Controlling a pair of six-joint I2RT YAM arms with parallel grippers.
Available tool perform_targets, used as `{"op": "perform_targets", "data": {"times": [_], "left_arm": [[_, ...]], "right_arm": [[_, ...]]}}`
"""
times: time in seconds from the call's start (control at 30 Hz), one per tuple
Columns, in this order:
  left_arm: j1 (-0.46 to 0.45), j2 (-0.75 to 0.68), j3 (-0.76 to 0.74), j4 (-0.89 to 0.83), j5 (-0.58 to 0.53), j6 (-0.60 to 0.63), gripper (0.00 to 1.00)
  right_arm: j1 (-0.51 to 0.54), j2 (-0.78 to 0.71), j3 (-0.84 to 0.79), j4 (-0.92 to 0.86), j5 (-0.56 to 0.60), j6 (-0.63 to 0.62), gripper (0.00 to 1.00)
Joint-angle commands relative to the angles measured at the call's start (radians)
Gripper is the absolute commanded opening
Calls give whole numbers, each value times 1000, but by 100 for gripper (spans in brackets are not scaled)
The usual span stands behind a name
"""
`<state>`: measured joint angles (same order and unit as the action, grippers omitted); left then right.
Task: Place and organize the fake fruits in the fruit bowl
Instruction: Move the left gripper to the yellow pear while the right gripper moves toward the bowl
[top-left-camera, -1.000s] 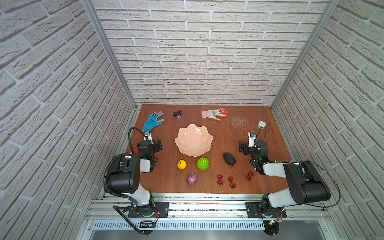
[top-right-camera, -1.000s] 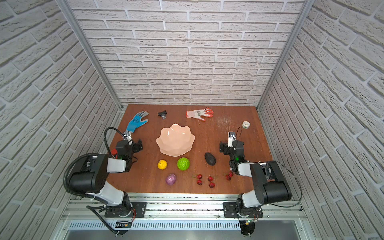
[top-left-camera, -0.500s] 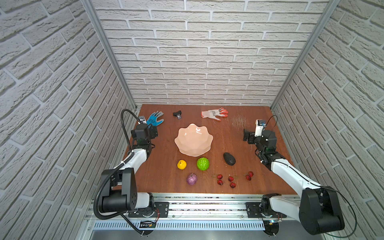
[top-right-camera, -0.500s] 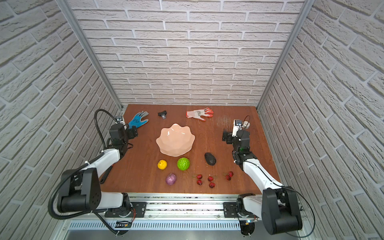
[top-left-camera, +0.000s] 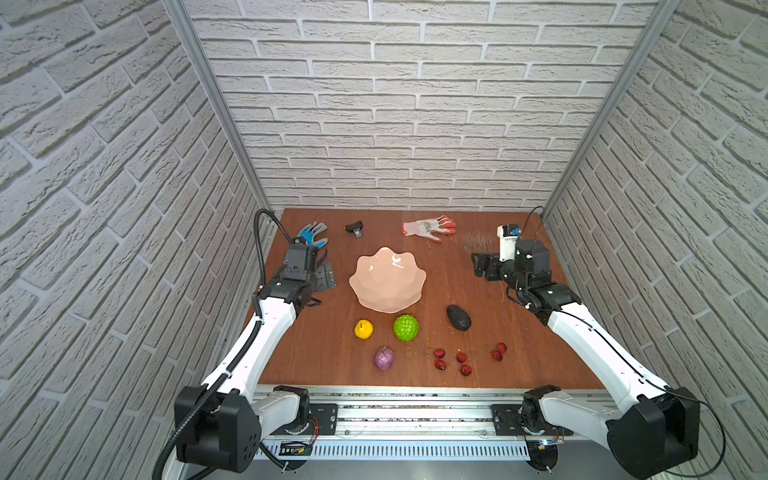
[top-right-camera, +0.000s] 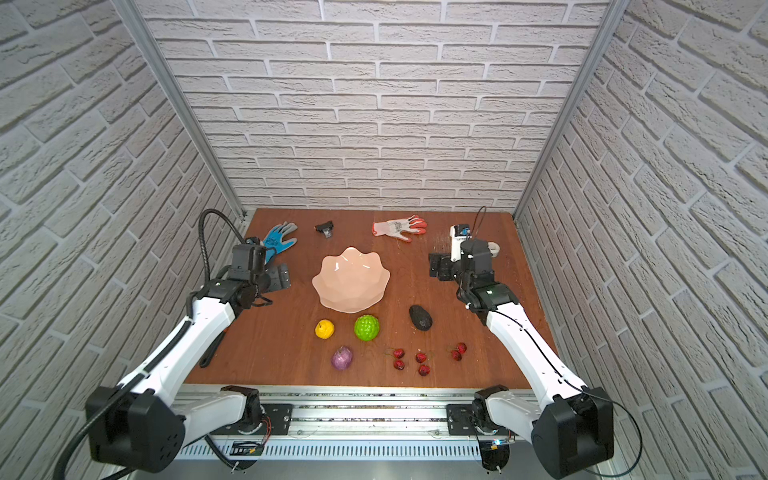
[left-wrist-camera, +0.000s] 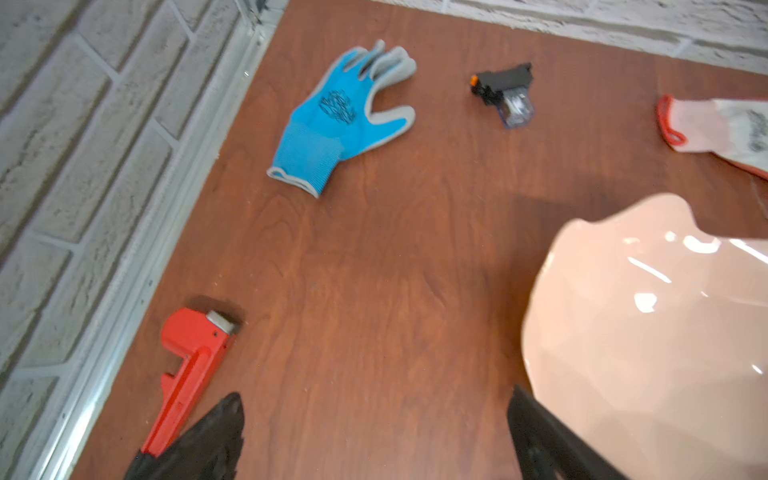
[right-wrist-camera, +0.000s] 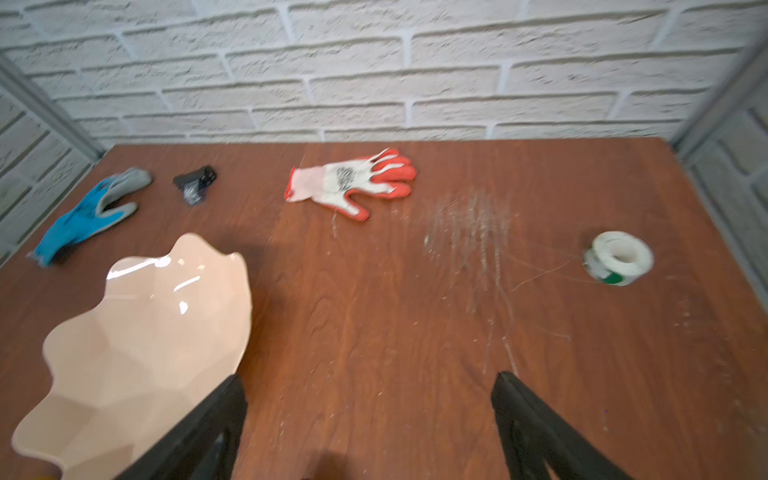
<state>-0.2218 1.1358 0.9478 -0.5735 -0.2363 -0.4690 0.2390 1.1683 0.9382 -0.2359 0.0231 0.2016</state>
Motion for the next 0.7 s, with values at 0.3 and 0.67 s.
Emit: {"op": "perform_targets", "data": {"times": [0.3,0.67], "left_arm": [[-351,-8,-48,-313,212,-240,86],[-501,155,-62,-257,153,-273,86]], "right_arm": [[133,149,115,-45,-60,33,90],[162,254,187,-11,-116,50,88]]}}
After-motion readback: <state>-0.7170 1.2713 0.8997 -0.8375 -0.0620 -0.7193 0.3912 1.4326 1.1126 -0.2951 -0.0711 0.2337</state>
